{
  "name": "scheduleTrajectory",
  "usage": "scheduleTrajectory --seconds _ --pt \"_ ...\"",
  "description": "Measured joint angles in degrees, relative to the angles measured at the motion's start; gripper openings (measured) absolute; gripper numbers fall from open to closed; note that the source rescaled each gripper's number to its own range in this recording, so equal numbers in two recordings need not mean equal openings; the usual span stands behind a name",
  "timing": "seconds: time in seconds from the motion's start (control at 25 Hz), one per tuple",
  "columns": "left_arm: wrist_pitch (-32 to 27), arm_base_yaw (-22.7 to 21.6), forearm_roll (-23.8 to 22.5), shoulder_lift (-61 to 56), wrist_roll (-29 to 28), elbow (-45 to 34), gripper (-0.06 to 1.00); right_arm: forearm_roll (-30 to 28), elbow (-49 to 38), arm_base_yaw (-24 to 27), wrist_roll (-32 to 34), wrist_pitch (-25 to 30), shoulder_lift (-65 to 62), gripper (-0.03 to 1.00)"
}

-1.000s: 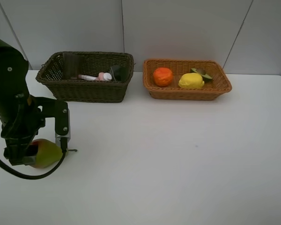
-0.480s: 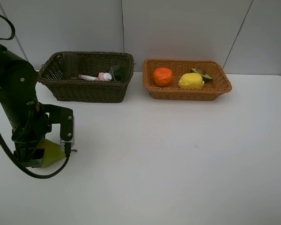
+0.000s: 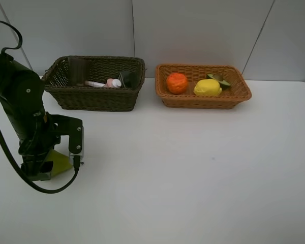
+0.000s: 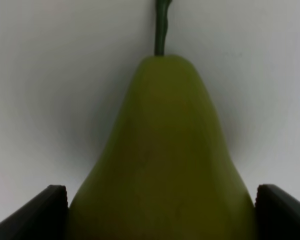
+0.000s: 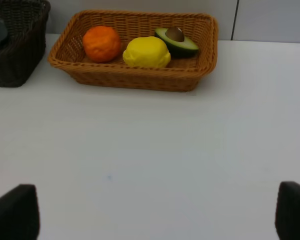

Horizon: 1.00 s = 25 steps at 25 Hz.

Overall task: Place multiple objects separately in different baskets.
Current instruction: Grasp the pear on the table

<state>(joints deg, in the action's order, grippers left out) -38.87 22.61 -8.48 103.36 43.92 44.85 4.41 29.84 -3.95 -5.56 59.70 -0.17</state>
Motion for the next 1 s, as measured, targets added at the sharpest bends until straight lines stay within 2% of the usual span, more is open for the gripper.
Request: scheduleTrajectory --seconds 0.4,0.64,1.0 --pt "-2.7 -0.1 0.2 0.4 0.0 0.0 0.97 0.0 0.0 0.0 0.0 0.0 0.0 1.0" --pt "-2.8 -2.0 0.2 0.4 0.1 0.0 0.97 0.0 0.0 0.0 0.0 0.0 0.0 1.0" --pt "-1.1 -2.1 0.2 0.4 0.1 0.0 0.97 0.0 0.0 0.0 0.0 0.0 0.0 1.0"
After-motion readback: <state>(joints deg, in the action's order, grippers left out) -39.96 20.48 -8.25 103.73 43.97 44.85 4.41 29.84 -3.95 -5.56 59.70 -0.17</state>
